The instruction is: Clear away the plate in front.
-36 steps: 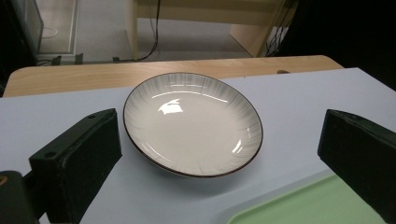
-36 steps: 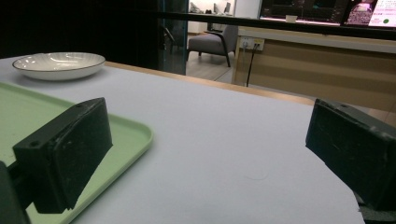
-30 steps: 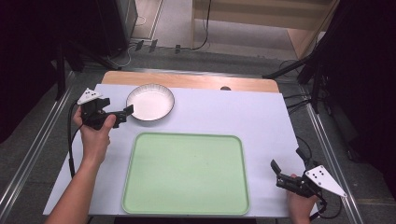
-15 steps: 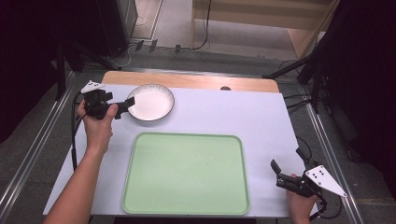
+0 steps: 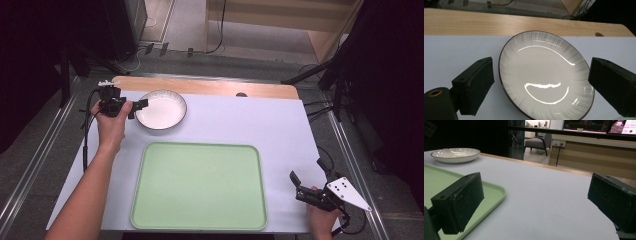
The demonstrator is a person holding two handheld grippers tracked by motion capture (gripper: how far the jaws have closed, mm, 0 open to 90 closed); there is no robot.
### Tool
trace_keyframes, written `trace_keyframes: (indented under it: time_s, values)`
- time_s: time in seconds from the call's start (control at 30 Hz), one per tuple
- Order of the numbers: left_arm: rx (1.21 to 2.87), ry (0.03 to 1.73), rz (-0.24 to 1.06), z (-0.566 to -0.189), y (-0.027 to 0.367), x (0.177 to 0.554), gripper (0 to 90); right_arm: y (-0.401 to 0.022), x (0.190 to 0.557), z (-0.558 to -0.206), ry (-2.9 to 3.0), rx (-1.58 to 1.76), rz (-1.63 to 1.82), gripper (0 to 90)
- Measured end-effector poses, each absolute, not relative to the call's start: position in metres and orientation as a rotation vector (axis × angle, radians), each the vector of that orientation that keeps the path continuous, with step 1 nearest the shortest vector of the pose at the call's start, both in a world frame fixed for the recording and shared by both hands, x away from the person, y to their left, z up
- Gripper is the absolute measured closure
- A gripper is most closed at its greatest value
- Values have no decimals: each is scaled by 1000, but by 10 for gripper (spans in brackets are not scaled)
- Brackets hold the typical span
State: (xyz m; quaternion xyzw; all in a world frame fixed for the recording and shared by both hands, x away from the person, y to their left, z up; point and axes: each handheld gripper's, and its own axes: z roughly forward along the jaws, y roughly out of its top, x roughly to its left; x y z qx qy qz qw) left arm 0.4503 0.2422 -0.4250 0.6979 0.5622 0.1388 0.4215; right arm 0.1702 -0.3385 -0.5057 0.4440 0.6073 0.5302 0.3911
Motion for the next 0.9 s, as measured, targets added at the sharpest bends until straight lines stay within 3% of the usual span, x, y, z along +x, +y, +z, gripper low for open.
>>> trace_keyframes:
  time_s: [0.3,0.5,0.63,0.9]
  values:
    - [1700,1621,237,-457,254,474,277,-338,170,-506,1544,1130,1347,8]
    - [1649,1648,159,-463,260,479,368,-339,170,-506,1542,1134,1348,8]
    - [1603,1707,133,-468,266,483,499,-339,170,-506,1542,1131,1348,7]
    - [1604,1756,27,-484,264,490,553,-339,170,-506,1542,1132,1349,7]
